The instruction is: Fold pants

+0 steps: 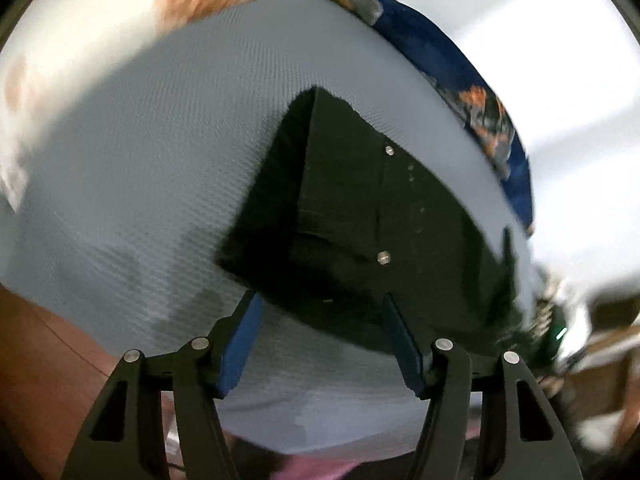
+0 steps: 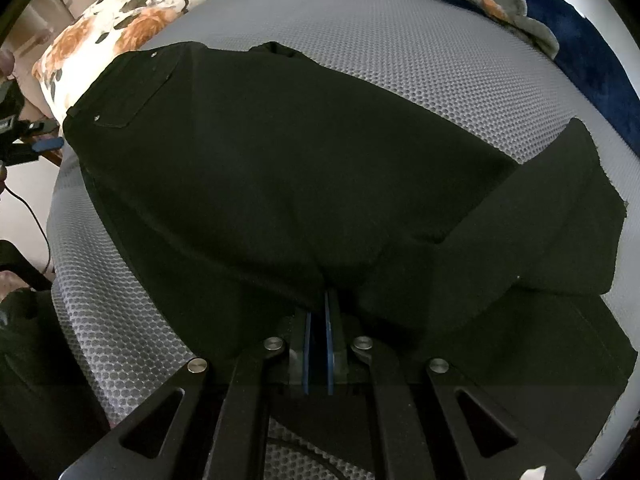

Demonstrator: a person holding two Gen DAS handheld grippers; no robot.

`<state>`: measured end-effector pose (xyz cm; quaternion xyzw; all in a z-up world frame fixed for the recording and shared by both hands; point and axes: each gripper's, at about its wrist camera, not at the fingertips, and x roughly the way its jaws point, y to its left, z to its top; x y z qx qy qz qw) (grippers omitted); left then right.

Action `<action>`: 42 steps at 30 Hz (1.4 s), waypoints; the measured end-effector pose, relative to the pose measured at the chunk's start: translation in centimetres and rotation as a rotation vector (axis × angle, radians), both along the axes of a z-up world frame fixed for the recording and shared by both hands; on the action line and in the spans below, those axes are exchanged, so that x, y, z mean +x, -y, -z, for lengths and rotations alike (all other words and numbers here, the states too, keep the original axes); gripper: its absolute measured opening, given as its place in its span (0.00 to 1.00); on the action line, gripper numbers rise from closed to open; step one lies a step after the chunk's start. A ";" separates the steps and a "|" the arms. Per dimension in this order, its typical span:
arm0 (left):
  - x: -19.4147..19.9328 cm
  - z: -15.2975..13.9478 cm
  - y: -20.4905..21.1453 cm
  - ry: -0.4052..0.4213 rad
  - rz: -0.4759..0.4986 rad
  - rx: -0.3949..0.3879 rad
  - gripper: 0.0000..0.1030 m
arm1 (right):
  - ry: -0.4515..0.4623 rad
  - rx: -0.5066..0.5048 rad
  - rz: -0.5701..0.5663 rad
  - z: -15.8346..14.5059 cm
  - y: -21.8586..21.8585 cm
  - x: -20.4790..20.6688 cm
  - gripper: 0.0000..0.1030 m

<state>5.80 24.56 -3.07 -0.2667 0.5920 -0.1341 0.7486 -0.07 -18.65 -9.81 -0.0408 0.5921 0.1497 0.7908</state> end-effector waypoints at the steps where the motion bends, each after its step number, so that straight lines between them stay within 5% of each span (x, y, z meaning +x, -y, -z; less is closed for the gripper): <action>1: 0.2 0.5 0.2 -0.021 -0.026 -0.028 0.61 | 0.004 0.001 0.002 0.0 0.1 -0.1 0.04; 3: 1.2 1.7 0.6 -0.067 -0.083 -0.060 0.59 | 0.010 0.003 0.008 -0.1 0.2 -0.3 0.04; 5: 2.0 2.3 0.9 -0.079 -0.114 -0.050 0.31 | 0.020 0.004 0.019 -0.4 0.4 -0.5 0.04; 7: 2.8 2.2 1.4 -0.068 -0.109 -0.006 0.20 | 0.035 0.001 0.024 -1.0 0.7 -1.3 0.04; 10: 3.9 0.1 2.6 0.033 -0.047 0.078 0.15 | 0.054 0.033 0.032 -2.6 0.9 -2.6 0.04; 15: 5.6 -2.7 4.3 0.206 0.116 0.233 0.15 | 0.029 0.055 0.017 -2.2 -0.2 -4.1 0.04; 21: 5.4 1.6 3.6 0.101 0.243 0.372 0.17 | -0.047 0.086 0.014 0.3 -1.0 -5.3 0.05; 27: 4.6 1.7 5.7 0.177 0.324 0.531 0.23 | -0.089 0.133 0.042 0.9 -0.6 -4.5 0.05; 31: 4.0 0.4 5.4 0.207 0.325 0.512 0.29 | -0.091 0.161 0.061 1.1 -0.5 -4.2 0.05; 34: 3.5 -1.3 4.4 0.250 0.301 0.536 0.52 | -0.097 0.186 0.077 1.2 -0.1 -4.2 0.05; 38: 2.2 -3.2 3.6 0.322 0.270 0.692 0.53 | -0.093 0.185 0.069 1.2 0.0 -4.1 0.06; 42: 1.0 -5.3 5.7 0.426 0.292 0.637 0.54 | -0.103 0.189 0.070 1.1 -0.1 -3.8 0.06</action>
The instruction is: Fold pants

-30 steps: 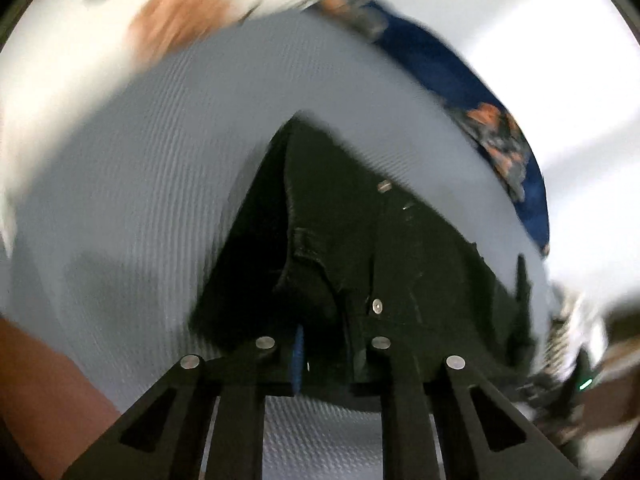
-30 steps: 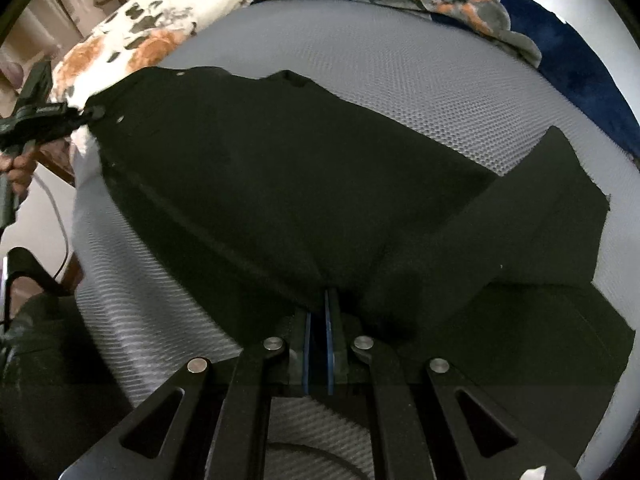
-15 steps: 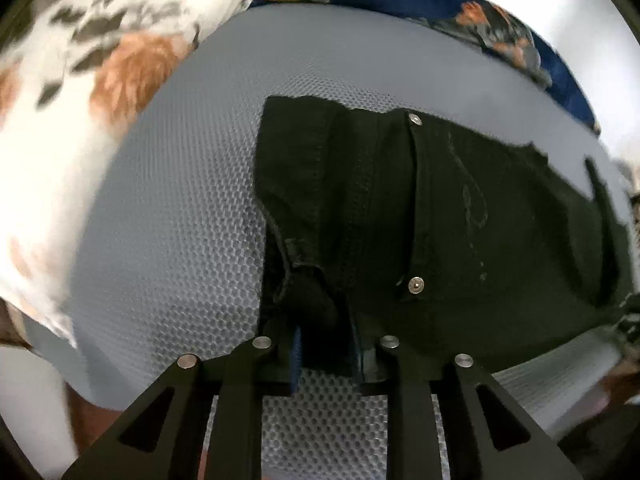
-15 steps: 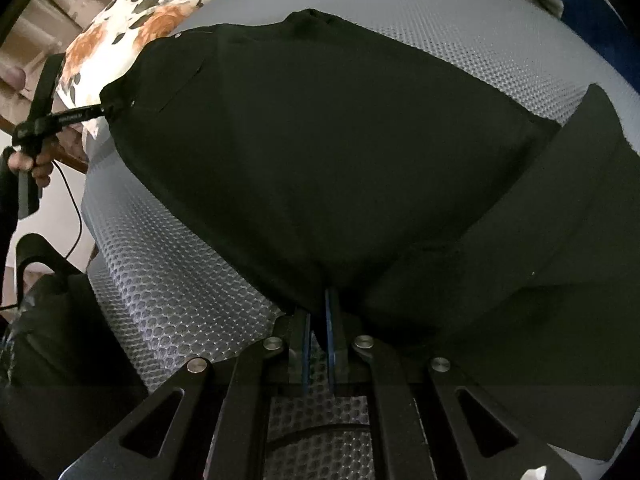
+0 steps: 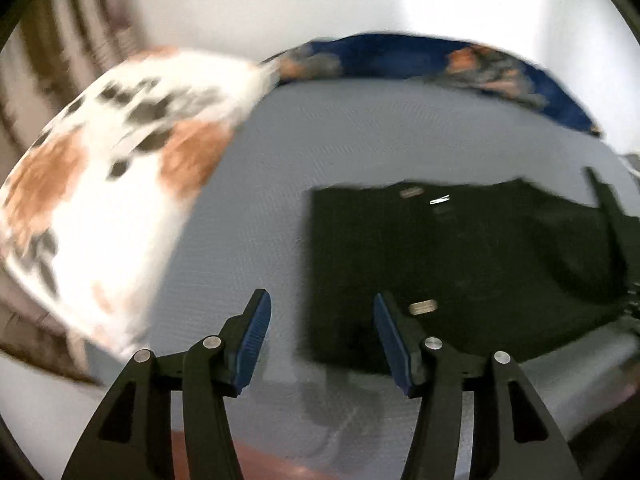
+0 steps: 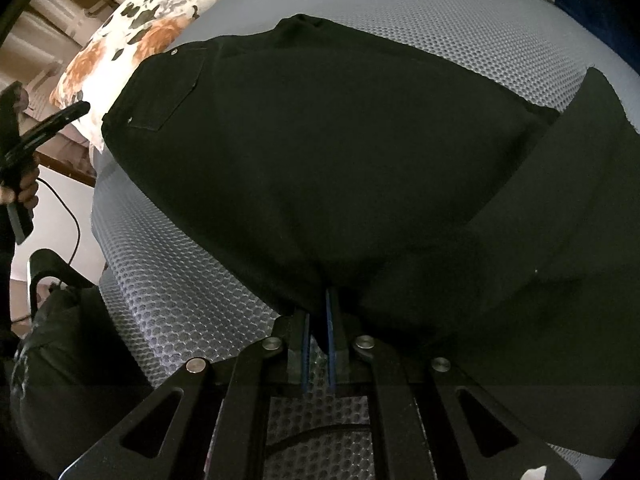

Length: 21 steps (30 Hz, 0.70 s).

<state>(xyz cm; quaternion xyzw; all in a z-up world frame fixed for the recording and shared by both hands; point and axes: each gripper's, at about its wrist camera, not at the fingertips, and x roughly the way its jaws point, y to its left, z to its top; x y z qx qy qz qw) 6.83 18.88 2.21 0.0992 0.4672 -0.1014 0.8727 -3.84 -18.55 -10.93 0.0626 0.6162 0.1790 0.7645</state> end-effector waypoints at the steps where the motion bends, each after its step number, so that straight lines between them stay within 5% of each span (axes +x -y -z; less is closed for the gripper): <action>1: -0.4 -0.2 1.6 0.013 0.048 -0.005 0.54 | -0.006 0.000 0.004 -0.1 0.1 0.1 0.06; 7: -1.9 1.5 12.2 -0.038 0.337 -0.046 0.54 | -0.020 -0.025 0.012 -0.5 -0.2 0.4 0.08; 13: -4.3 4.1 21.6 -0.078 0.576 0.003 0.54 | -0.019 -0.003 0.045 -0.9 0.2 0.7 0.08; 17: -5.2 5.5 25.5 -0.109 0.665 0.038 0.54 | -0.008 0.013 0.046 -1.4 0.4 0.9 0.08; 21: -4.9 6.6 28.0 -0.131 0.656 0.056 0.54 | -0.003 0.014 0.036 -1.6 0.2 1.0 0.08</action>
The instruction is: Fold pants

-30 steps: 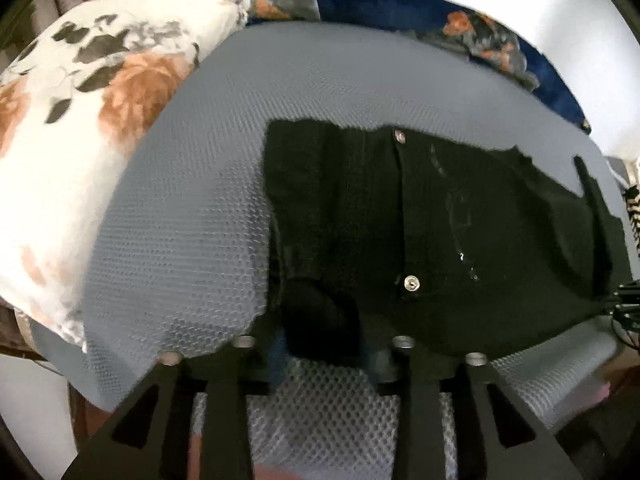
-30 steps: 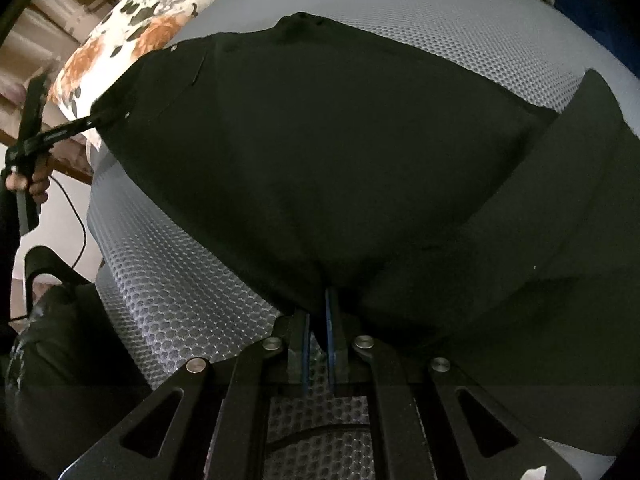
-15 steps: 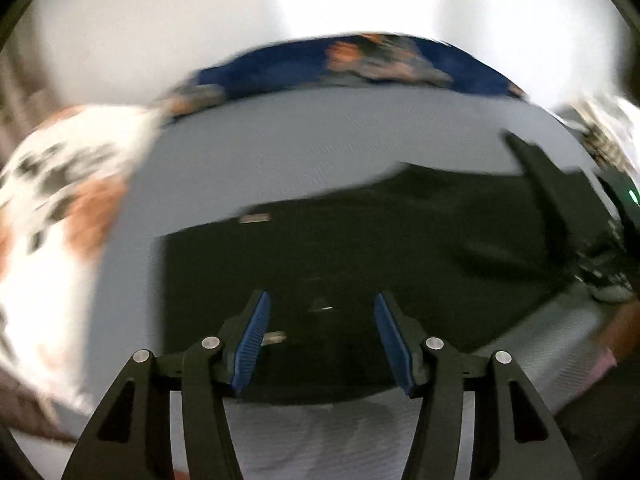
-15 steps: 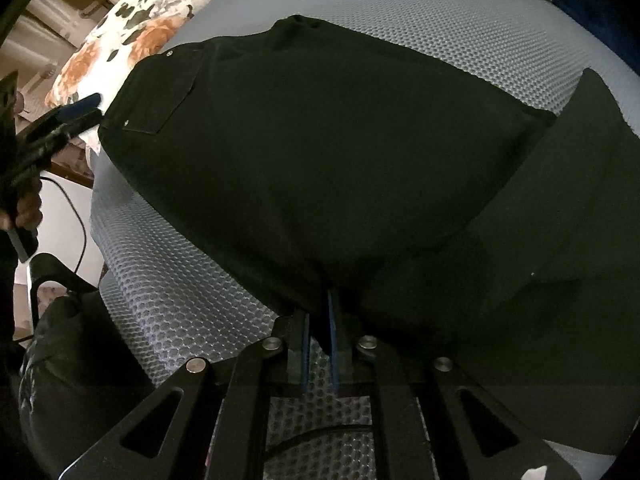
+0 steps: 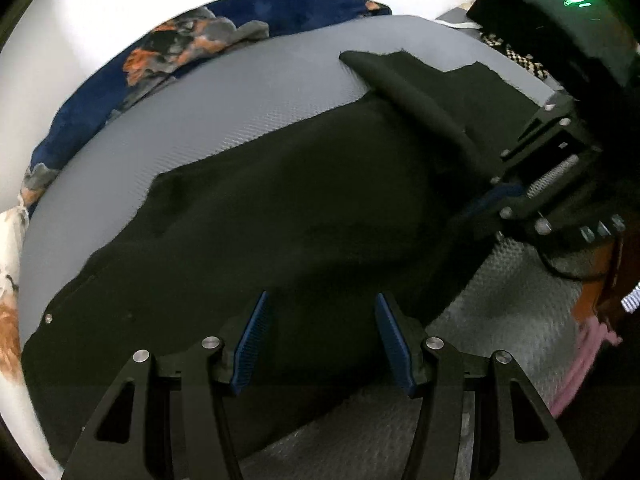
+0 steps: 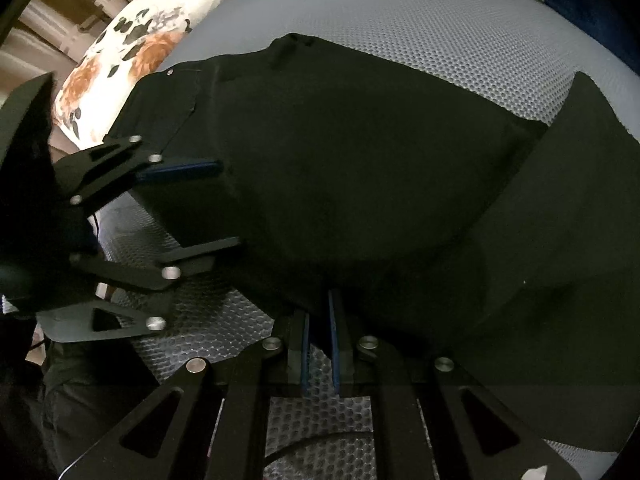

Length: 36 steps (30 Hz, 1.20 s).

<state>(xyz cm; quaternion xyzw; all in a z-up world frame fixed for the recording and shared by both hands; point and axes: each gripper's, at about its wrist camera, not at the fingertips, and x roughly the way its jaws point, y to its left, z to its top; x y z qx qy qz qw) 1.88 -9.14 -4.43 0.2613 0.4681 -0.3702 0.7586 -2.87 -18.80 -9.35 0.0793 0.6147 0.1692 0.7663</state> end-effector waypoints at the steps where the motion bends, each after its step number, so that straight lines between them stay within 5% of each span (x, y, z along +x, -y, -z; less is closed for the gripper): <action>1: 0.0 0.2 0.2 -0.007 -0.007 0.008 0.54 | 0.000 0.003 -0.003 0.0 0.1 -0.1 0.08; 25: -0.3 -1.7 0.6 -0.036 0.013 -0.099 0.54 | 0.056 0.048 0.003 -1.7 1.3 -0.9 0.08; 36: -2.6 -1.9 0.9 -0.068 0.139 -0.098 0.54 | 0.059 0.051 0.014 -1.9 1.6 -0.5 0.08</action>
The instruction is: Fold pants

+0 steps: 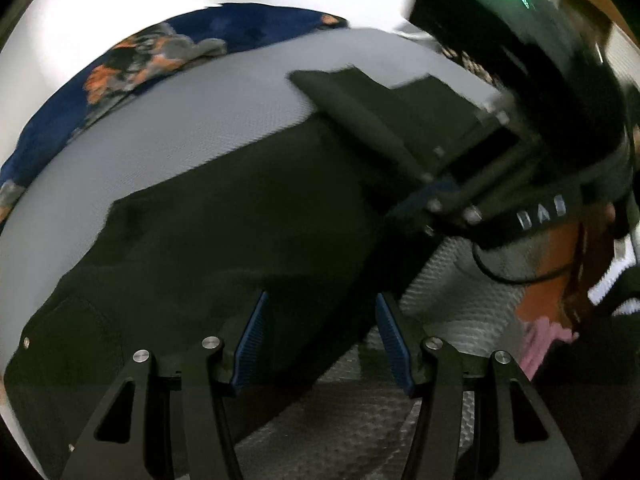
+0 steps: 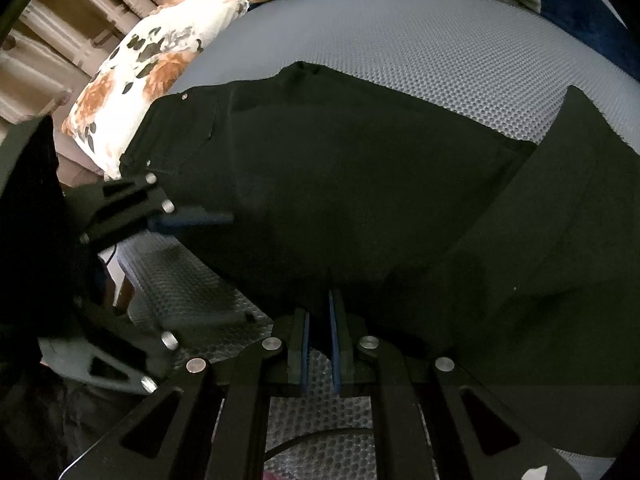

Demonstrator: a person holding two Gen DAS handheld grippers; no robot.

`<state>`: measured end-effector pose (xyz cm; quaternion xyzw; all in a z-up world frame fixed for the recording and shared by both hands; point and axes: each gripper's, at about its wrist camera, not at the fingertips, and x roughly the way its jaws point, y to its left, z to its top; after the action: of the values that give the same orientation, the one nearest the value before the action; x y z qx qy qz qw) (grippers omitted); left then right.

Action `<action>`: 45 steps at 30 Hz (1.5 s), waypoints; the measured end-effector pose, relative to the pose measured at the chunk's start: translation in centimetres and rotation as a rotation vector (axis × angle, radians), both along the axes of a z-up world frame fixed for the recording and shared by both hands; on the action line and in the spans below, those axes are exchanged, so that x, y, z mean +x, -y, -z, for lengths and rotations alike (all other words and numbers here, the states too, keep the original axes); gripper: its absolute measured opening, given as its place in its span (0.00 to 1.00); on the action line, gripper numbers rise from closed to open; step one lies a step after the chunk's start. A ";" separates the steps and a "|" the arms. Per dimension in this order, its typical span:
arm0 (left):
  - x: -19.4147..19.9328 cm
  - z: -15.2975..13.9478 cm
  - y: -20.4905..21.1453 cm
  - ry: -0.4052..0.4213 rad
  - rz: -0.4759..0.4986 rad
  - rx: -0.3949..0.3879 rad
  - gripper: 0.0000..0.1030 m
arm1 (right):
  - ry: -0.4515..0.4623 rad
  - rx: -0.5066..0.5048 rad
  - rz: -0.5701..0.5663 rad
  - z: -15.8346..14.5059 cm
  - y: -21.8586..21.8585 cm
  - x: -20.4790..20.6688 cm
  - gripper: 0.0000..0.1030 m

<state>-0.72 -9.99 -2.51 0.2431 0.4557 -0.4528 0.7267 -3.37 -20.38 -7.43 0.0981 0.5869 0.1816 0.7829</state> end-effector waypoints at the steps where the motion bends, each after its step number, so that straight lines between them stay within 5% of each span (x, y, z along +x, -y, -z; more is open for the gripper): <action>1: -0.3 0.1 0.4 0.012 0.010 0.004 0.54 | 0.003 -0.002 -0.003 -0.1 -0.1 0.0 0.08; 7: 0.4 1.2 2.5 0.042 0.005 0.028 0.54 | 0.013 -0.024 -0.018 -0.5 -0.3 -0.4 0.11; 9: 0.7 1.5 2.9 0.035 0.001 0.023 0.35 | 0.013 -0.036 -0.008 -0.6 -0.1 -0.5 0.20; 10: 0.9 1.7 3.0 0.015 0.007 0.018 0.14 | -0.002 -0.033 -0.001 -0.9 0.5 -0.5 0.30; 11: 1.2 2.0 3.1 -0.019 0.005 0.013 0.11 | 0.000 -0.028 0.009 -1.2 0.9 -0.6 0.32; 16: 1.1 2.4 2.4 -0.063 0.002 -0.034 0.09 | 0.055 -0.036 0.178 -4.6 7.5 -0.5 0.37; 24: 1.2 2.8 1.5 -0.106 -0.025 -0.076 0.08 | 0.039 -0.066 0.428 -4.2 17.9 2.6 0.37; 36: 1.4 3.4 1.5 -0.132 -0.033 -0.059 0.09 | -0.036 0.129 0.536 0.4 21.6 7.7 0.37; 45: 1.5 3.8 1.6 -0.143 -0.043 -0.043 0.09 | -0.020 0.178 0.641 2.4 24.8 11.0 0.33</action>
<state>0.75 -11.59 -6.29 0.1847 0.5019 -0.4628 0.7070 7.67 -45.21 -9.86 0.3475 0.5158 -0.0245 0.7827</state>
